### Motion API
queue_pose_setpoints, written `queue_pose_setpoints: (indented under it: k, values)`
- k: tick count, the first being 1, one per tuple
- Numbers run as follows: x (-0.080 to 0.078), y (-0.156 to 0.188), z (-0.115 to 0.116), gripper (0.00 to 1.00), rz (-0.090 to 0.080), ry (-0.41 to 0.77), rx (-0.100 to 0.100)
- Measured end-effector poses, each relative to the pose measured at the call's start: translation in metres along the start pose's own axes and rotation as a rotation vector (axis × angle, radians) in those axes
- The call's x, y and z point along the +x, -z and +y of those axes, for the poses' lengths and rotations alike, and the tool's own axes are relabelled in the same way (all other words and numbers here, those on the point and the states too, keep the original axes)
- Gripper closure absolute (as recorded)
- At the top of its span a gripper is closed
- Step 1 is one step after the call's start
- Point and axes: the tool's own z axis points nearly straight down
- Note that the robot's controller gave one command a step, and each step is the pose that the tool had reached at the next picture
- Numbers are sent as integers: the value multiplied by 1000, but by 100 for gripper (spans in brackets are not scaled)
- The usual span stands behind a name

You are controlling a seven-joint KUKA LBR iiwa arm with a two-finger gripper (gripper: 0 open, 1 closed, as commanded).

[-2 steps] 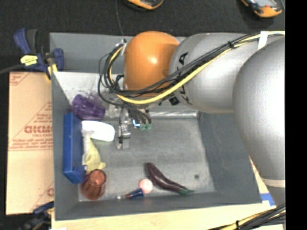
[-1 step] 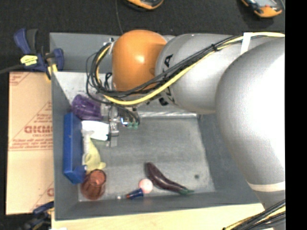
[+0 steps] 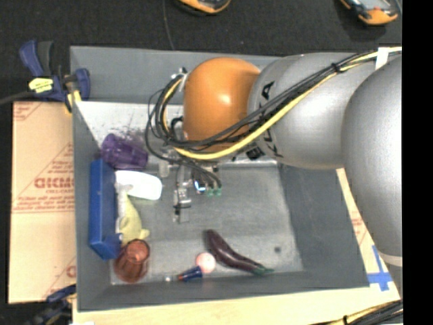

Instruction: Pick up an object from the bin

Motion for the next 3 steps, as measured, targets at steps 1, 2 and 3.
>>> queue_pose_setpoints:
  k: [1, 2, 3]
  values:
    - [-6, 1, 18, 0, -4, -57, -2]
    - [3, 10, 12, 0, -1, -76, -2]
    - [10, 42, 33, 0, -8, -158, -4]
